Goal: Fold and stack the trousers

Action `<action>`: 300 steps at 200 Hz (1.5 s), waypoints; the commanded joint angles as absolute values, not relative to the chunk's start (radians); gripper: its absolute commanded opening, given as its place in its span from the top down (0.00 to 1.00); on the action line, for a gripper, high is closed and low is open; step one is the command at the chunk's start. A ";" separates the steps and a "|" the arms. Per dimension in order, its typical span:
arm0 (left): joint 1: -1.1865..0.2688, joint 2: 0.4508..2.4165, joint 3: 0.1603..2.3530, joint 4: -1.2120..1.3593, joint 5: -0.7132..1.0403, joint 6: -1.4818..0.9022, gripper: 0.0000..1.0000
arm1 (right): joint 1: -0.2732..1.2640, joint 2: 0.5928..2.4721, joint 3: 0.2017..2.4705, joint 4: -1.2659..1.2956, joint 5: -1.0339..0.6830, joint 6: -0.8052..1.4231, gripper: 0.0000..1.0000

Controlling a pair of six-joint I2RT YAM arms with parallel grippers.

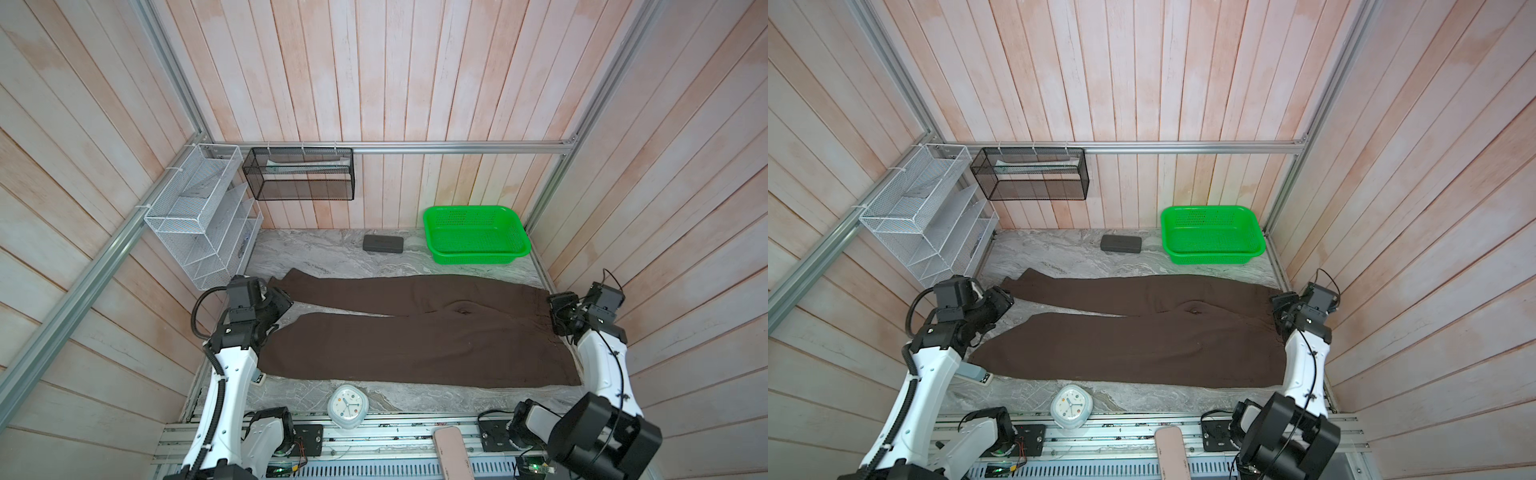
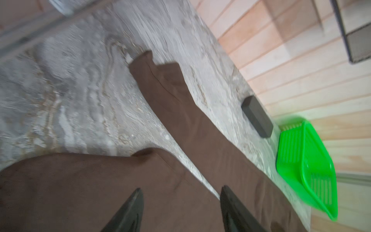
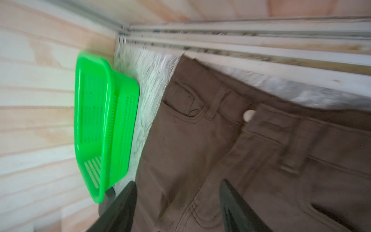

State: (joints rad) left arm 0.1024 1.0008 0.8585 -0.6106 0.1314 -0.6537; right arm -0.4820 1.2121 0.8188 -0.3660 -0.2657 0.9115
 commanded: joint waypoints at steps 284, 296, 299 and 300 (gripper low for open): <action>0.046 1.802 1.374 -0.545 -0.145 -0.443 0.33 | -0.310 1.655 1.154 -0.370 -0.079 0.733 0.46; 0.047 1.836 1.382 -0.564 -0.171 -0.442 0.33 | -0.298 1.611 1.130 -0.375 -0.079 0.732 0.46; 0.047 1.843 1.381 -0.568 -0.179 -0.443 0.33 | -0.295 1.601 1.127 -0.378 -0.080 0.732 0.46; 0.047 1.846 1.381 -0.569 -0.182 -0.443 0.32 | -0.294 1.598 1.126 -0.379 -0.080 0.732 0.46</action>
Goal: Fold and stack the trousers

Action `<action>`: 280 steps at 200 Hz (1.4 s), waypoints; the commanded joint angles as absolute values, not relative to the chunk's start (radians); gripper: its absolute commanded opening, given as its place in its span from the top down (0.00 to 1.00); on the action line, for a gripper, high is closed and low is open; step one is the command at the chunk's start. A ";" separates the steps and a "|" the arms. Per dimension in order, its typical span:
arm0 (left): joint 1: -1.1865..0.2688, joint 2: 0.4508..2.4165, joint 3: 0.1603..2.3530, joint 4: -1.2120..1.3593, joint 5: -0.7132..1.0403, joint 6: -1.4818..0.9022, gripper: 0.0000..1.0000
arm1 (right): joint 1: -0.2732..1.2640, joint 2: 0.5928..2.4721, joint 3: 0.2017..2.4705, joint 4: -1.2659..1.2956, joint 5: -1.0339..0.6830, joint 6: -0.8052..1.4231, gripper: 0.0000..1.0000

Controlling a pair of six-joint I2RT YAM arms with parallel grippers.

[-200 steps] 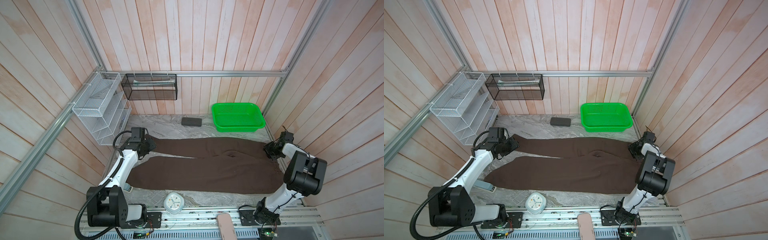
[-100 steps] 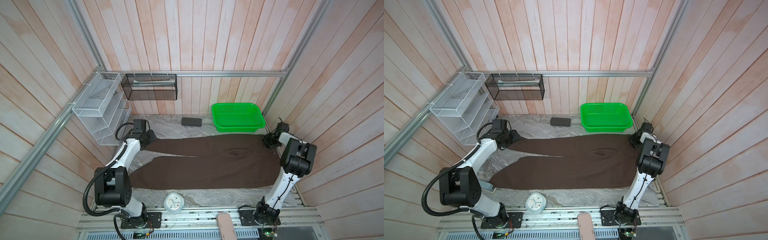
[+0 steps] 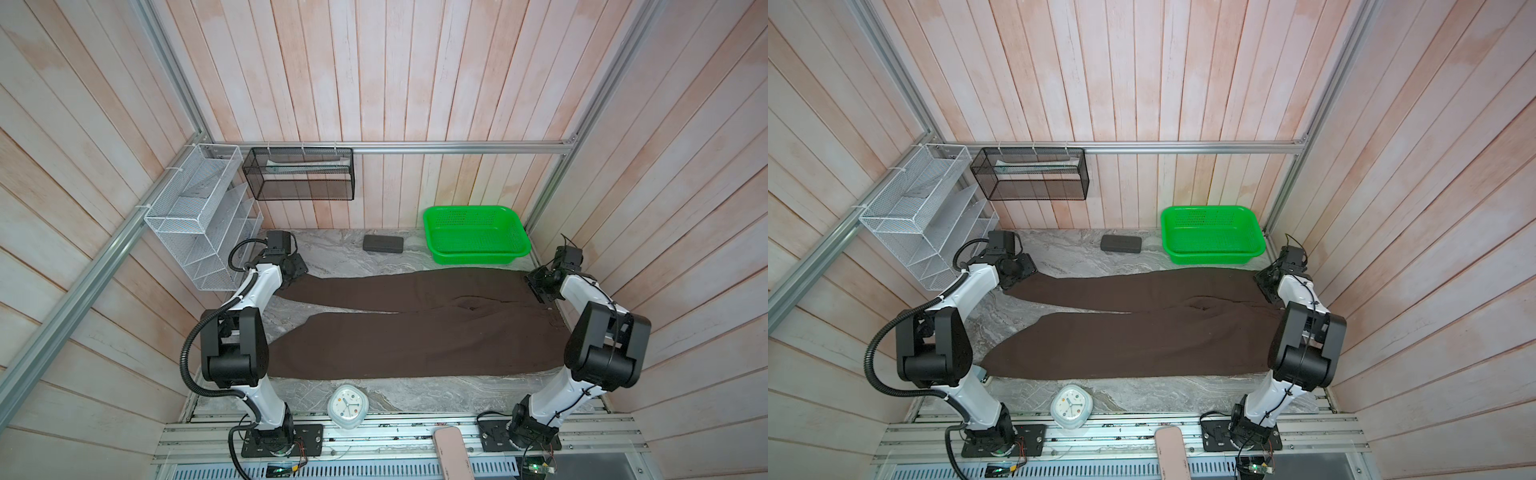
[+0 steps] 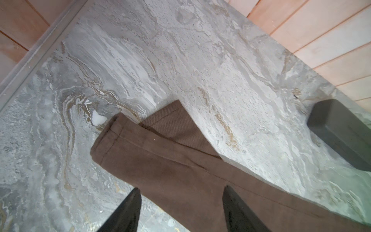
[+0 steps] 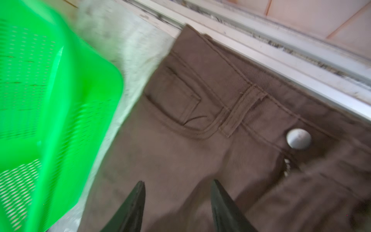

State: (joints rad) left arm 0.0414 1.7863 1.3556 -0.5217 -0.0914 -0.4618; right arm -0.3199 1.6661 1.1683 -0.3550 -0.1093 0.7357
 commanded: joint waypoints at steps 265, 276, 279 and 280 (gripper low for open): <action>-0.548 1.550 1.677 -0.771 -0.133 -0.521 1.00 | -0.229 1.235 1.011 -0.511 -0.114 0.653 0.46; -0.615 1.577 1.779 -0.795 -0.148 -0.538 1.00 | -0.229 1.216 1.007 -0.517 -0.112 0.650 0.46; -0.632 1.587 1.815 -0.805 -0.154 -0.541 1.00 | -0.229 1.211 1.006 -0.517 -0.112 0.649 0.46; -0.635 1.592 1.826 -0.808 -0.157 -0.541 1.00 | -0.229 1.209 1.006 -0.518 -0.112 0.648 0.46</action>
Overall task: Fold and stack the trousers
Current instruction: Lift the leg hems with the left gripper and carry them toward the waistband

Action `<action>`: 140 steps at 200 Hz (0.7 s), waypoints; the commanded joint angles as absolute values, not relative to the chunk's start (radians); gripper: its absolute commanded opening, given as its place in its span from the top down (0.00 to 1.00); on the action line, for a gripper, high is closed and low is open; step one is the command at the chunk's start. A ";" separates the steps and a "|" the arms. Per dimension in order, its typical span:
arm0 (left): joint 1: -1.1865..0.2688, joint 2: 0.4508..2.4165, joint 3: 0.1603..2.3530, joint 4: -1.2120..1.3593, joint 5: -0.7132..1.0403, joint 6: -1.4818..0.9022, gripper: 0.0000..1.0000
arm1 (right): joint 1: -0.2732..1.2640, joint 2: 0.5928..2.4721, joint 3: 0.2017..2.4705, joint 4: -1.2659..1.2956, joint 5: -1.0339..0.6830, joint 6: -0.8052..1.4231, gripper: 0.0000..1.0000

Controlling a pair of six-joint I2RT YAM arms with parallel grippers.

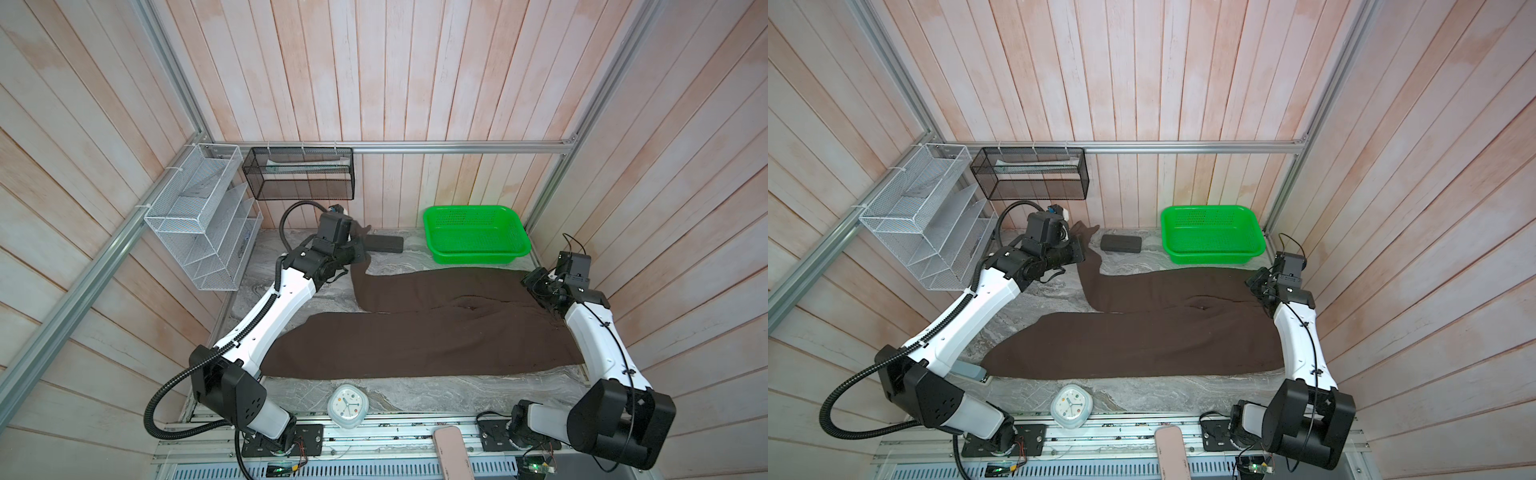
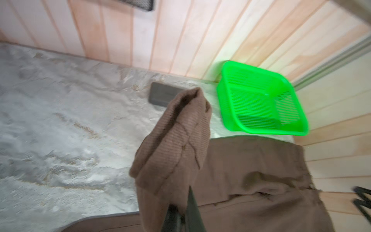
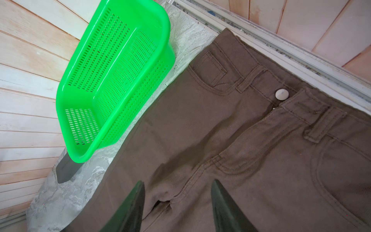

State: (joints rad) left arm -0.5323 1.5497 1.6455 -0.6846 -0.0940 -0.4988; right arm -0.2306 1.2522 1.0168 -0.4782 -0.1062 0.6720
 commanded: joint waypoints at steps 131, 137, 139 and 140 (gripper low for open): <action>-0.997 2.122 2.462 -0.806 -0.031 -0.723 1.00 | -0.346 1.014 1.008 -0.619 -0.108 0.589 0.40; -1.005 2.142 2.450 -0.796 -0.018 -0.732 0.97 | -0.352 1.008 1.009 -0.622 -0.107 0.589 0.40; -1.009 2.148 2.446 -0.790 -0.014 -0.734 0.95 | -0.354 1.006 1.008 -0.623 -0.104 0.589 0.40; -1.010 2.150 2.444 -0.788 -0.011 -0.735 0.94 | -0.355 1.006 1.009 -0.623 -0.104 0.589 0.40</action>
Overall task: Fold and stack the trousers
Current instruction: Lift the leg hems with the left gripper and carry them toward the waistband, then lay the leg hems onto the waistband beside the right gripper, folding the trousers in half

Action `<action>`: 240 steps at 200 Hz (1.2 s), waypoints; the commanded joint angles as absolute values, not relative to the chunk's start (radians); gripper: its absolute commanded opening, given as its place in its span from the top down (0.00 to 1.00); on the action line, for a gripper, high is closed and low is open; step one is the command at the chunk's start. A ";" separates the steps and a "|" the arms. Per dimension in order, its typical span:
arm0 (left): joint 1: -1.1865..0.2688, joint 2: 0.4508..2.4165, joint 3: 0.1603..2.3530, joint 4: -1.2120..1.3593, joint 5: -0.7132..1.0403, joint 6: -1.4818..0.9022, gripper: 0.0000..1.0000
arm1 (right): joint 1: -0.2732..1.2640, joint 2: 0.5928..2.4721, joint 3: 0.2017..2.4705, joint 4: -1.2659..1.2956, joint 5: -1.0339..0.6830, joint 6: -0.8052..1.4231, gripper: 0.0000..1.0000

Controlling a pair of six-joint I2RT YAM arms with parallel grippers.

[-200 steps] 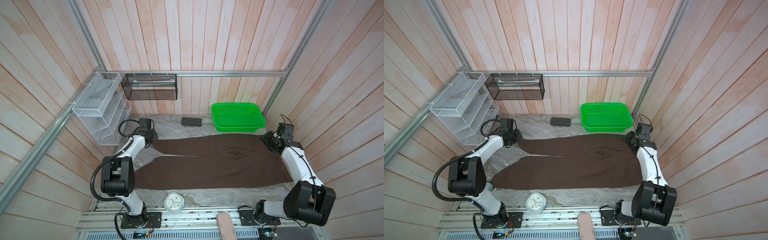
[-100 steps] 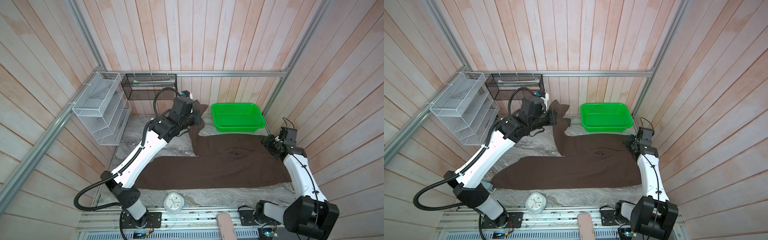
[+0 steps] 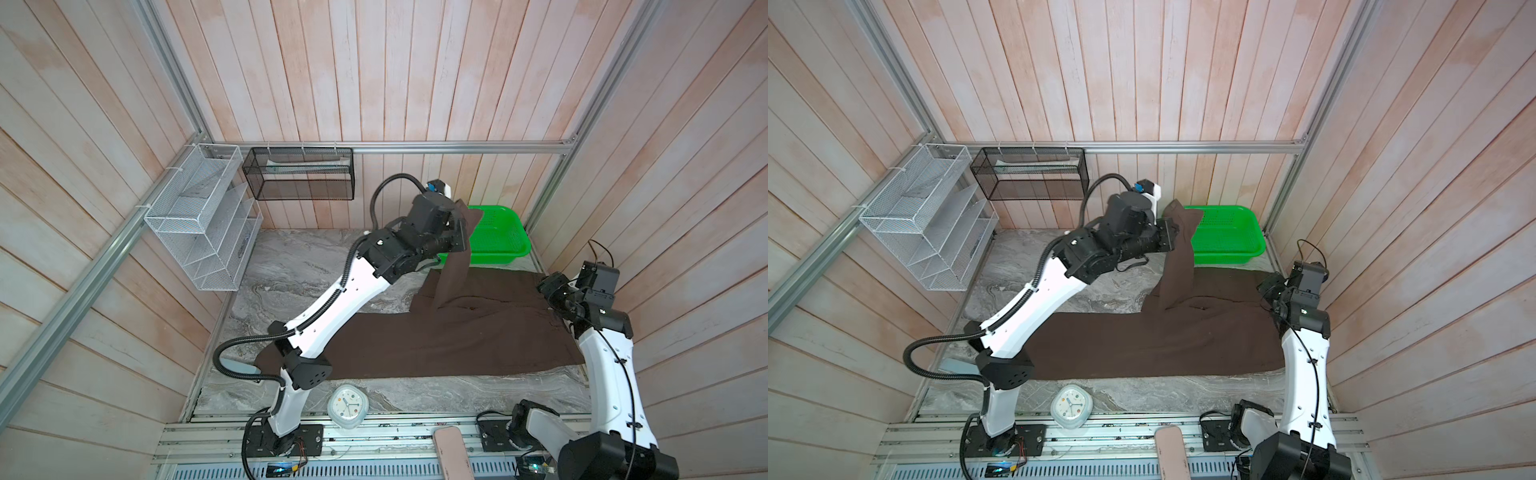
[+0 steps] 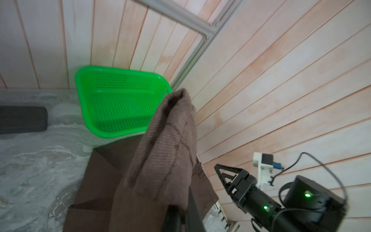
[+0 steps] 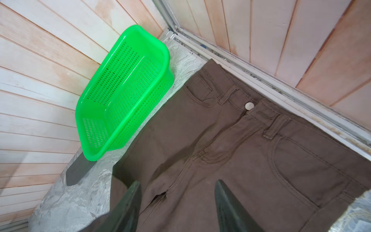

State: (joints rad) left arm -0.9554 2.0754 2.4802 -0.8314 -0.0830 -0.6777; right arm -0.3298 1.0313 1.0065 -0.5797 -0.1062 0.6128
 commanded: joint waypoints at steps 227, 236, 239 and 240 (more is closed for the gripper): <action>-0.839 2.358 2.037 -0.558 0.441 -0.361 0.31 | -0.203 1.173 1.019 -0.696 -0.202 0.616 0.31; -0.839 2.382 2.051 -0.558 0.484 -0.364 0.31 | -0.196 1.178 1.016 -0.692 -0.195 0.618 0.31; -0.840 2.387 2.054 -0.557 0.501 -0.366 0.30 | -0.195 1.178 1.014 -0.691 -0.195 0.619 0.31; -0.840 2.389 2.055 -0.557 0.507 -0.366 0.30 | -0.194 1.179 1.013 -0.691 -0.194 0.619 0.31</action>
